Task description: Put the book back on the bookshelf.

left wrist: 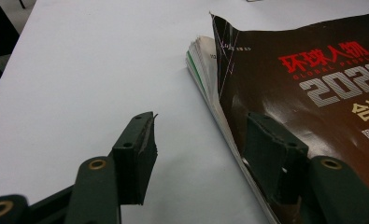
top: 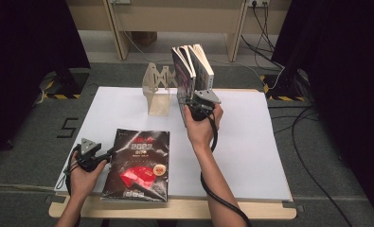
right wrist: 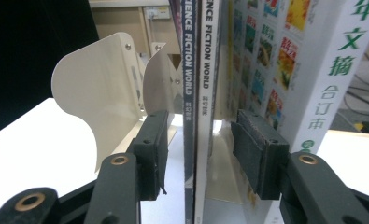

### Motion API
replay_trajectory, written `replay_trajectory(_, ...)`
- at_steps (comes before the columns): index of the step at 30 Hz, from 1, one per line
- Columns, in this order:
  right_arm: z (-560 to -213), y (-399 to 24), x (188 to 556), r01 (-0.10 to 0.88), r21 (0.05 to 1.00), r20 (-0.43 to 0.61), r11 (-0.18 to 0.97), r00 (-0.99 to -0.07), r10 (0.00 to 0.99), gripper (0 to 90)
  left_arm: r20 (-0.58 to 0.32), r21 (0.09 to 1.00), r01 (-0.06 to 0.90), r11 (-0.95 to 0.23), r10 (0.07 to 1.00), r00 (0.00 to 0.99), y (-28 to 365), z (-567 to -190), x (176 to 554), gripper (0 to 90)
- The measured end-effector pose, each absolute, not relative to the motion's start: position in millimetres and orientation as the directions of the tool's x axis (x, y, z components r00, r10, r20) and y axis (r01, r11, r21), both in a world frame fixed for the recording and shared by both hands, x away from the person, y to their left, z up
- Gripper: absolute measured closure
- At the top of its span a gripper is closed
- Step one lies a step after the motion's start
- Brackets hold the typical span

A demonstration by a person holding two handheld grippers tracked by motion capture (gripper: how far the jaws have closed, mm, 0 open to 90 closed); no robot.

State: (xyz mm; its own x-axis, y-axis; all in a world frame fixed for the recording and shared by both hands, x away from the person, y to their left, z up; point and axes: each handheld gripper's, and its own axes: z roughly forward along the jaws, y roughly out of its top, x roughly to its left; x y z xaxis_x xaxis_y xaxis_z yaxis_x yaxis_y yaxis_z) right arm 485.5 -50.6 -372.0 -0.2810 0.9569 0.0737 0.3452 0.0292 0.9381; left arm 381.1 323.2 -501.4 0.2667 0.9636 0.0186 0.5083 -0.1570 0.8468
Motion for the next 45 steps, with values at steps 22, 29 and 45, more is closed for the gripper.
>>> replay_trajectory(22, -390.8, -55.6, 468.3, 0.396, 0.917, 0.084, 0.048, -0.308, 0.948, 55.4, 0.025, 0.845, 0.51, -0.164, 0.963, 0.269, 323.0, -501.1, 380.7, 42.8)
replay_trajectory(29, -404.3, -63.1, 455.2, 0.457, 0.886, 0.092, 0.076, -0.335, 0.938, 55.3, 0.038, 0.843, 0.508, -0.178, 0.961, 0.275, 321.6, -501.3, 380.7, 43.8)
replay_trajectory(45, -445.2, -85.4, 431.8, 0.599, 0.79, 0.14, 0.13, -0.382, 0.913, 55.3, 0.053, 0.824, 0.529, -0.203, 0.957, 0.285, 319.0, -502.0, 383.8, 44.5)
